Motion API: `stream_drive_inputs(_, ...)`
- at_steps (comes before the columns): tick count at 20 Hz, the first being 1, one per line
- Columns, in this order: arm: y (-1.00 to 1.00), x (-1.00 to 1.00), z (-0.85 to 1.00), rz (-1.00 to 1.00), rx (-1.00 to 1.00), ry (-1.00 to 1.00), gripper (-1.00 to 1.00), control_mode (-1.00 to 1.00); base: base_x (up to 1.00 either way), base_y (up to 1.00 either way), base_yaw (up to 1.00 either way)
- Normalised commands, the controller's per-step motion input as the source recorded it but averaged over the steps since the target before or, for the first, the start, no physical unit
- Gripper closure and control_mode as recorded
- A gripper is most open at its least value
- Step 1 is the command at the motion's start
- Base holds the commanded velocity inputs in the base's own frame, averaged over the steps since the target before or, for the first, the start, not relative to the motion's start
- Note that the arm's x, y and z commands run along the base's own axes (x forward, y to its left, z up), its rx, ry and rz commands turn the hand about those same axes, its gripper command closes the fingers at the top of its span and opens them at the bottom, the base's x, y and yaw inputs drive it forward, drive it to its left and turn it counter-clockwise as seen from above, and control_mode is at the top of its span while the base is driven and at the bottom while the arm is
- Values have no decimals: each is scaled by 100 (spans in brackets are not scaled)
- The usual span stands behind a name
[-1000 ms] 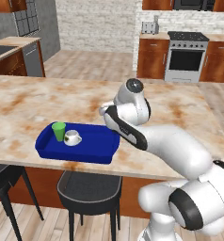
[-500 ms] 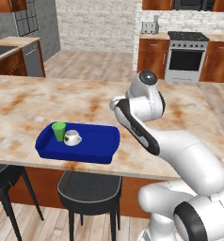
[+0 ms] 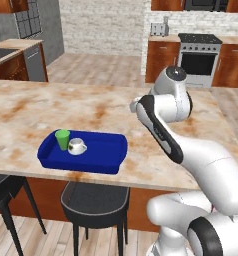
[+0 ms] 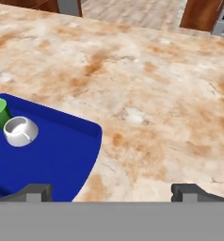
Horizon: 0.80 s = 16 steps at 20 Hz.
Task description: There is a tray on the dining counter. Grab the cup, mug, and pitcher and place them on the tray. The pitcher may be placed next to the tray if it cannot fit the tray.
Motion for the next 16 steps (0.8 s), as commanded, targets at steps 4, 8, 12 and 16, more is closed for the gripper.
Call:
stream_drive_inputs(4, -18, -54, 7, 0, 0, 2, -100, -100, 0, 0, 0)
stream_drive_inputs(8, -1, -43, 19, 0, 0, 3, -100, -100, 0, 0, 0)
stream_drive_inputs(12, 0, -39, 24, 0, 0, 5, -100, -100, 0, 0, 0)
stream_drive_inputs(16, 0, -45, 13, 0, 0, 5, -100, -100, 0, 0, 0)
